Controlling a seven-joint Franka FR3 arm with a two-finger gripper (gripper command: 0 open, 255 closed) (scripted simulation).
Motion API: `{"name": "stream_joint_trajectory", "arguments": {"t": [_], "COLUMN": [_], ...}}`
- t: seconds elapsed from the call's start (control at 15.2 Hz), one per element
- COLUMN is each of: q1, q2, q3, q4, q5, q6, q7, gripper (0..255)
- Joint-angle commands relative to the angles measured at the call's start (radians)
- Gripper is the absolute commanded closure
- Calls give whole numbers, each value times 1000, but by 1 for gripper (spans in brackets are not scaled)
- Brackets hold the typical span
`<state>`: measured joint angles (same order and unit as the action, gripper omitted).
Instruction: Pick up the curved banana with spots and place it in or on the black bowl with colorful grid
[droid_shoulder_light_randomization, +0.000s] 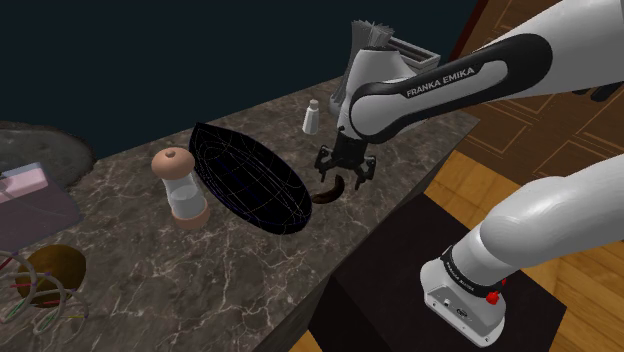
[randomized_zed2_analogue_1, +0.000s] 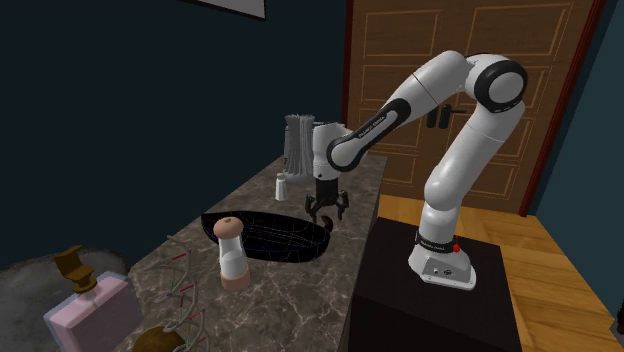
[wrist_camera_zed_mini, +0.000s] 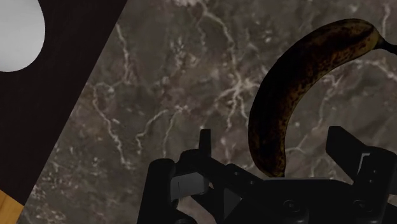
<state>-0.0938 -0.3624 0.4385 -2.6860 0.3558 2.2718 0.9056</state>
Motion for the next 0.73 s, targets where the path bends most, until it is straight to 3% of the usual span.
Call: {"name": "stream_joint_trajectory", "arguments": {"t": [0.0,0.66], "q1": [0,1], "q2": [0,-12], "q3": [0,-3], "q4": [0,6], "q5": [0,-1], "q6": [0,-17], "q7": [0,1], "gripper": [255,255]}}
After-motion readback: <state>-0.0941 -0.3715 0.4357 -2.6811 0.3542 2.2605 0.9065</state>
